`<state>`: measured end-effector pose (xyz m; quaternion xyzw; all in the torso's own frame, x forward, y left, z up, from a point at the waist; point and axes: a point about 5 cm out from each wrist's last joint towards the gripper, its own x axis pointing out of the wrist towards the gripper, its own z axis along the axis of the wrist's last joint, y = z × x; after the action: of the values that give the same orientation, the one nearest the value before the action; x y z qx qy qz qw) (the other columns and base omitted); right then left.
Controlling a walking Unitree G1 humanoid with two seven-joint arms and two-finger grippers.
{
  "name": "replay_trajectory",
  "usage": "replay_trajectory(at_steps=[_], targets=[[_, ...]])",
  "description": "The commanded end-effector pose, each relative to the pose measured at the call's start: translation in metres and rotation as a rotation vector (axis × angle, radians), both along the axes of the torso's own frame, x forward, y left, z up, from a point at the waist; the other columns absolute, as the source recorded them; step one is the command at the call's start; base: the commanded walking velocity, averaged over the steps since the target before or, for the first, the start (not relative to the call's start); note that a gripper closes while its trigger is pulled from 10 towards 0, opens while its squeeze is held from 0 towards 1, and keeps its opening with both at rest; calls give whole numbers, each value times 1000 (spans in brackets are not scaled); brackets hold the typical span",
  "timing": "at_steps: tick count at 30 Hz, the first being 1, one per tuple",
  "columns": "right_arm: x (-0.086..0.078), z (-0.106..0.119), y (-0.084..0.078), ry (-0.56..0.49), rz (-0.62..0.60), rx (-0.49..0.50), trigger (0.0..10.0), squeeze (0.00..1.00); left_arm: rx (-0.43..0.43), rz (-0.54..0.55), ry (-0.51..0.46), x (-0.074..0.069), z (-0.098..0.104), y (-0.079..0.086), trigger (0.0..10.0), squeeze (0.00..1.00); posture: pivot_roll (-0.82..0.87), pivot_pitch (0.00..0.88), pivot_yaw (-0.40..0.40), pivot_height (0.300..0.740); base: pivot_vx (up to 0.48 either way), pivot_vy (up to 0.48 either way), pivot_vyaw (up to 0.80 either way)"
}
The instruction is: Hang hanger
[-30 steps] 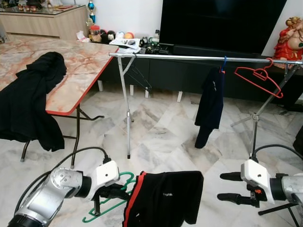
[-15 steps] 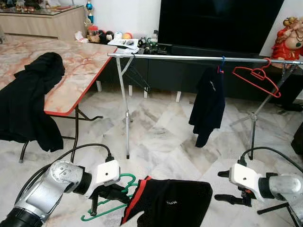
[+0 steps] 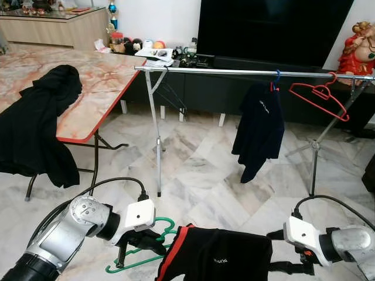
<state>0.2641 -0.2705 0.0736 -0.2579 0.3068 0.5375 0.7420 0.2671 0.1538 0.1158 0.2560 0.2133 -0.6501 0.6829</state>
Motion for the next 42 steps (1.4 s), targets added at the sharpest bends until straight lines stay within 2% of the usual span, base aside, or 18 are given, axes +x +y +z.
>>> replay_trajectory(at_steps=[1,5,13,23,24,25,26,42], targets=[[0,3,-3,-1,8,-8,10000,0,-11,-33,-34,4,7,-6,0,0,-42,0,-46,740,0,0,0],[-1,0,0,5,5,13,10000,0,-30,-50,-26,2,7,-12,0,0,-38,0,-49,740,0,0,0],[-1,-1,10,33,-4,117,10000,0,-43,-70,-19,0,6,-19,0,0,-34,0,-54,740,0,0,0],[-5,-10,16,62,-26,145,10000,0,-61,-88,-28,2,7,-29,0,0,-33,0,-56,740,0,0,0],[-5,-11,17,65,-33,158,3020,0,-63,-89,-29,2,7,-29,0,0,-32,0,-56,740,0,0,0],[-5,-11,17,68,-37,168,314,0,-64,-89,-30,2,8,-29,0,0,-32,0,-56,740,0,0,0],[-6,-11,17,74,-44,183,0,0,-66,-89,-32,3,8,-30,0,0,-31,0,-56,740,0,0,0],[-6,-14,19,87,-75,216,0,0,-94,-86,-47,7,13,-37,0,0,-27,0,-63,740,0,0,0]])
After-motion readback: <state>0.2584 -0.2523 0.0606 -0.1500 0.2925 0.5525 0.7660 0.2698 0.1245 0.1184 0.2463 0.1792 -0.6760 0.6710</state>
